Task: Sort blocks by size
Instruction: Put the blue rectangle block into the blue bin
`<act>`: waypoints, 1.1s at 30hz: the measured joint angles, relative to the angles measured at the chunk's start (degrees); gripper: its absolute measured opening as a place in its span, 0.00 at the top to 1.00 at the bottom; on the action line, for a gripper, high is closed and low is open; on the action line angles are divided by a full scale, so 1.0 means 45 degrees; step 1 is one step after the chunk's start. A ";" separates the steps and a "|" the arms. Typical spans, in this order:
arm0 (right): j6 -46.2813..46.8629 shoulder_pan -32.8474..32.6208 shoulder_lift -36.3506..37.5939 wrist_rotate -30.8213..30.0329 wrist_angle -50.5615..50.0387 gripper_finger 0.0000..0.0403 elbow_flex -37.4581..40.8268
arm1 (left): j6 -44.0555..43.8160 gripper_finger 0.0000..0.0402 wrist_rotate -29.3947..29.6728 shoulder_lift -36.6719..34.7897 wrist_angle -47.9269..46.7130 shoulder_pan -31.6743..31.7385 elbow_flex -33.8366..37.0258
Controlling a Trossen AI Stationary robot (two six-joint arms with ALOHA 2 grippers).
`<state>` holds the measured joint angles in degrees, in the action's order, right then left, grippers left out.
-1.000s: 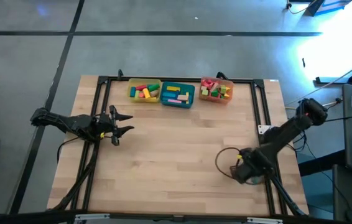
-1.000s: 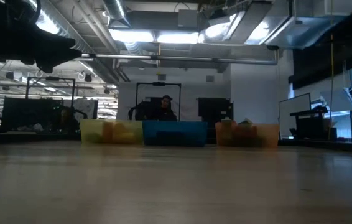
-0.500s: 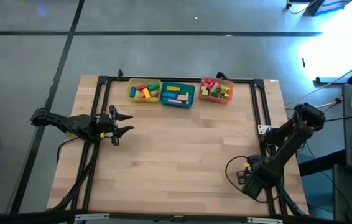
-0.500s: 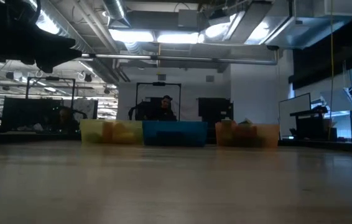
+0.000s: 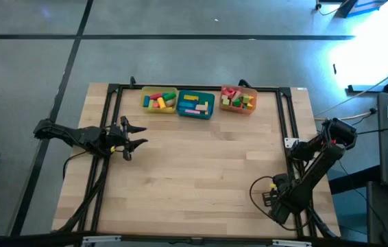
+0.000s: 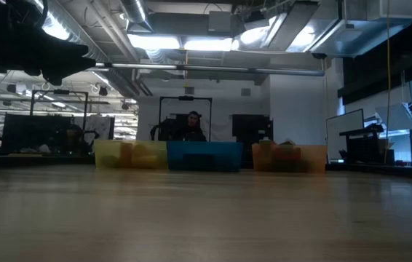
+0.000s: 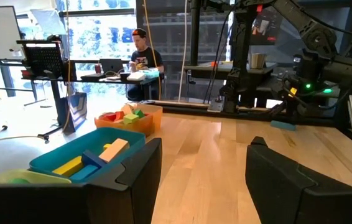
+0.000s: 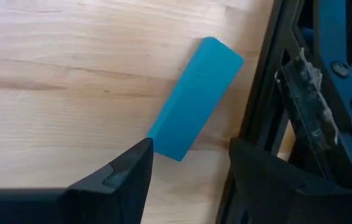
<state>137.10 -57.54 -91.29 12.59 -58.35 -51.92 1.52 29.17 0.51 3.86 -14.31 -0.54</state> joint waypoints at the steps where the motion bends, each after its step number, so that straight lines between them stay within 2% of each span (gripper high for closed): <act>1: 0.0000 0.0000 -0.0013 -0.0017 -0.0008 0.47 0.0000 | -0.0004 0.51 0.0000 0.0000 0.0000 0.0000 0.0000; 8: 0.0009 0.0039 -0.0089 -0.0221 -0.0005 0.47 0.0000 | -0.0004 0.51 0.0000 0.0000 0.0000 0.0000 0.0000; 17: -0.0246 0.0048 -0.0959 -0.0094 0.0083 0.47 0.0004 | -0.0004 0.51 0.0000 0.0000 0.0000 0.0000 0.0000; 22: -0.0364 0.0039 -0.1081 -0.0575 0.0132 0.47 0.0005 | -0.0009 0.51 0.0000 0.0000 0.0000 0.0000 0.0000; 33: -0.0509 -0.0277 -0.1072 -0.0533 0.0555 0.63 0.0005 | -0.0043 0.51 0.0000 0.0005 0.0000 0.0000 0.0000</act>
<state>134.81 -58.78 -96.12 10.19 -55.85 -51.90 1.32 29.17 0.54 3.86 -14.31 -0.54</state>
